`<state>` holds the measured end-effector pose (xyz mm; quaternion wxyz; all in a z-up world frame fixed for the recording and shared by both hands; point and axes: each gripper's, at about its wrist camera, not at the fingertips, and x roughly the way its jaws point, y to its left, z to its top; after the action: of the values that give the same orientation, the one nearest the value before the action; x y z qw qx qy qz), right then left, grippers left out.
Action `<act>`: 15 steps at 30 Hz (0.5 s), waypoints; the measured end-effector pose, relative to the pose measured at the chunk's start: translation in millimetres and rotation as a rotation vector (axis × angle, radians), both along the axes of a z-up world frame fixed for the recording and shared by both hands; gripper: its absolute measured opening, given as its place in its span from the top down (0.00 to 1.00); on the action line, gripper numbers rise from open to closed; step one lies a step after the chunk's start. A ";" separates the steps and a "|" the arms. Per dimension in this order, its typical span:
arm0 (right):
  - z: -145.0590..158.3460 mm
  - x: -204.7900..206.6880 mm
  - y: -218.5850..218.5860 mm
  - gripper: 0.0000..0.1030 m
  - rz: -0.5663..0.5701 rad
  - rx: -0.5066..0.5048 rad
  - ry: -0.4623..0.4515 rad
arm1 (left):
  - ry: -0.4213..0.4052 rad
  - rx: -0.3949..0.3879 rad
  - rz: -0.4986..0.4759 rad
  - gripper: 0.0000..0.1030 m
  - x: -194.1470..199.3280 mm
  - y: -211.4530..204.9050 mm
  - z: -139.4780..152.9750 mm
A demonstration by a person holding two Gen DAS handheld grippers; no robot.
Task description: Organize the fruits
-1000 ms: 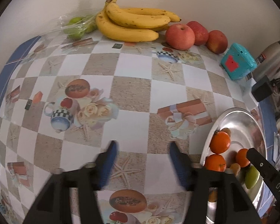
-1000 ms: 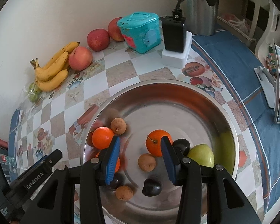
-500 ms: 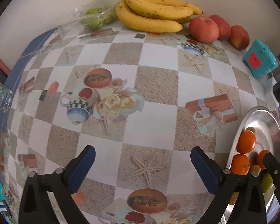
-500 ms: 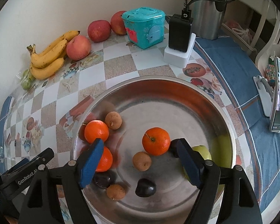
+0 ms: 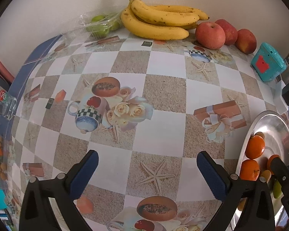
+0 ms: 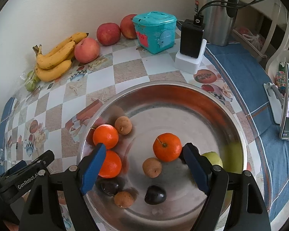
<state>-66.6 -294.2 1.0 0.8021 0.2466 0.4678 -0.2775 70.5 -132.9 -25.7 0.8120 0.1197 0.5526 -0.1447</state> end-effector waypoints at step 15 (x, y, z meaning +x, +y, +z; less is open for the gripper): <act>4.6 -5.2 26.3 0.19 0.048 -0.017 0.006 | -0.069 0.048 -0.040 0.00 -19.2 17.7 11.7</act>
<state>-71.9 -267.8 5.6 0.8093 0.2277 0.4734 -0.2629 51.3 -115.2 -14.0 0.8245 0.1551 0.5250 -0.1434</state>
